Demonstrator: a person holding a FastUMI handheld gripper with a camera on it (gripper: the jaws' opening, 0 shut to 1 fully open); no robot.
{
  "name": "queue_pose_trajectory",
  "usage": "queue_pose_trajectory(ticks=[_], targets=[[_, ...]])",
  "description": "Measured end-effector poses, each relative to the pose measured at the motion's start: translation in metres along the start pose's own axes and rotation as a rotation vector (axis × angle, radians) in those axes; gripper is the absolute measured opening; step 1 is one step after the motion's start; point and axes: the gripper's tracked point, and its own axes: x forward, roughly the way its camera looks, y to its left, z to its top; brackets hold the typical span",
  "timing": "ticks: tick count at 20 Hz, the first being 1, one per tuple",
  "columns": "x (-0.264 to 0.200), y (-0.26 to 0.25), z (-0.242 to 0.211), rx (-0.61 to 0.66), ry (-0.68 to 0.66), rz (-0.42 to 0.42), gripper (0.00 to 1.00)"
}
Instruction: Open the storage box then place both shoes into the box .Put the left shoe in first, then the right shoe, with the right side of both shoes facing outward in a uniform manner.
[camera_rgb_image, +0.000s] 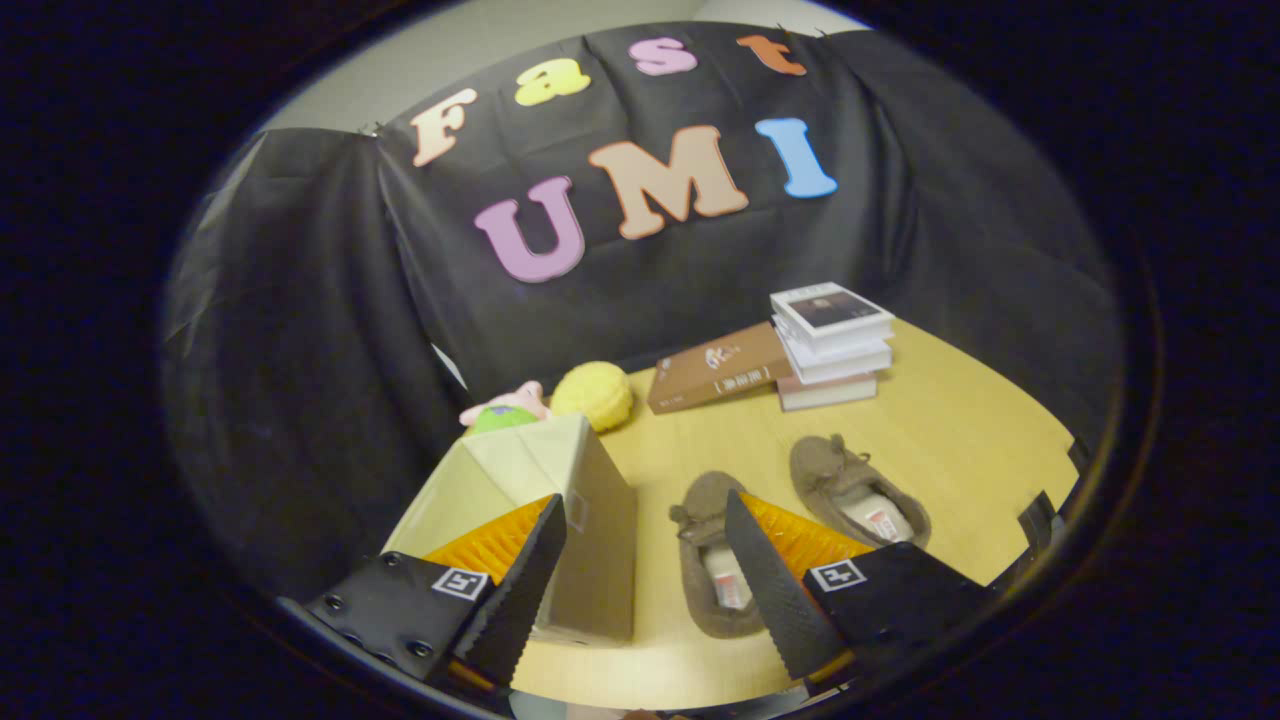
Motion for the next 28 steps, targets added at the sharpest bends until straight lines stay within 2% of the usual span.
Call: queue_pose_trajectory(ticks=[4, 11, 16, 21, 23, 24, 27, 28], targets=[[0.031, -0.056, -0.036, -0.072, 0.13, -0.122, 1.0], [0.078, -0.084, -0.073, -0.109, 0.263, -0.146, 0.99], [0.1, -0.092, -0.093, -0.111, 0.338, -0.166, 0.62], [0.103, -0.085, -0.104, -0.098, 0.406, -0.161, 0.25], [0.101, -0.084, -0.104, -0.132, 0.41, -0.185, 0.18], [0.1, -0.083, -0.105, -0.142, 0.417, -0.195, 0.18], [0.098, -0.083, -0.107, -0.086, 0.436, -0.234, 0.09], [0.097, -0.082, -0.107, -0.072, 0.435, -0.238, 0.09]])
